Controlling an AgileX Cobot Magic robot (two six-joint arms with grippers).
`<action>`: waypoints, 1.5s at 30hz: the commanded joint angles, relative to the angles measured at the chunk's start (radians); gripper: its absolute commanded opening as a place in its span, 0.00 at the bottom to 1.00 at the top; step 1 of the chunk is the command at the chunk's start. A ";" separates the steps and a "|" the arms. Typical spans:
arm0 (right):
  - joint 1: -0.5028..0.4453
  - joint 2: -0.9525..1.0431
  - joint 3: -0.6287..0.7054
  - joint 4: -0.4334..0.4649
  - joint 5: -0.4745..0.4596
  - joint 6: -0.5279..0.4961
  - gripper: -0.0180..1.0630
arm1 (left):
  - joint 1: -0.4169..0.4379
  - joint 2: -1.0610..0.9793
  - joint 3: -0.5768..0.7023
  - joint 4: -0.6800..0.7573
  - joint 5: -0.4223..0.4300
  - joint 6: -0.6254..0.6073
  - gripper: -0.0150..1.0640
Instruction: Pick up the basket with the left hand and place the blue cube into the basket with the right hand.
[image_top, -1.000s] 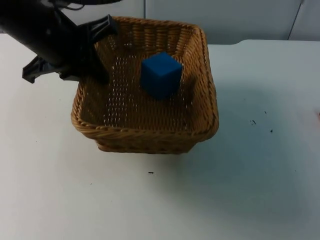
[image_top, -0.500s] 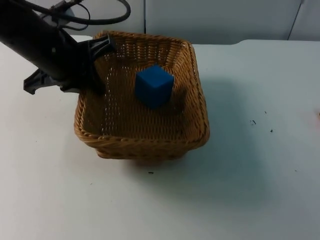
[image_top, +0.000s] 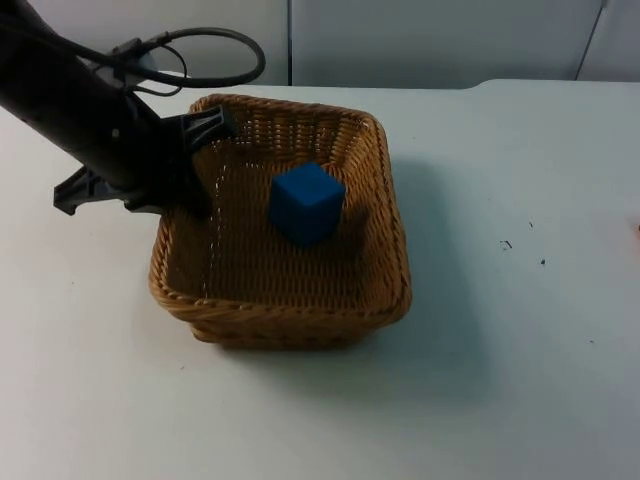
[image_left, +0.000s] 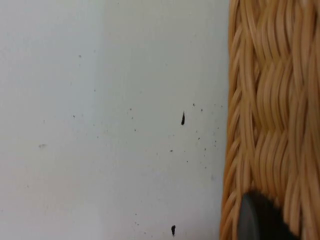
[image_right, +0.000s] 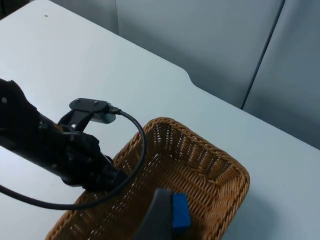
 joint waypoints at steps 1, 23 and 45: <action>0.004 -0.006 -0.008 0.005 -0.003 -0.007 0.77 | -0.006 -0.009 -0.005 -0.032 -0.003 0.004 0.01; 0.004 -0.006 -0.008 0.005 0.003 -0.005 0.77 | -0.006 0.006 -0.005 -0.028 -0.005 0.057 0.16; 0.004 -0.006 -0.008 0.005 0.009 -0.005 0.77 | 0.003 -0.005 -0.007 0.023 0.023 0.052 0.64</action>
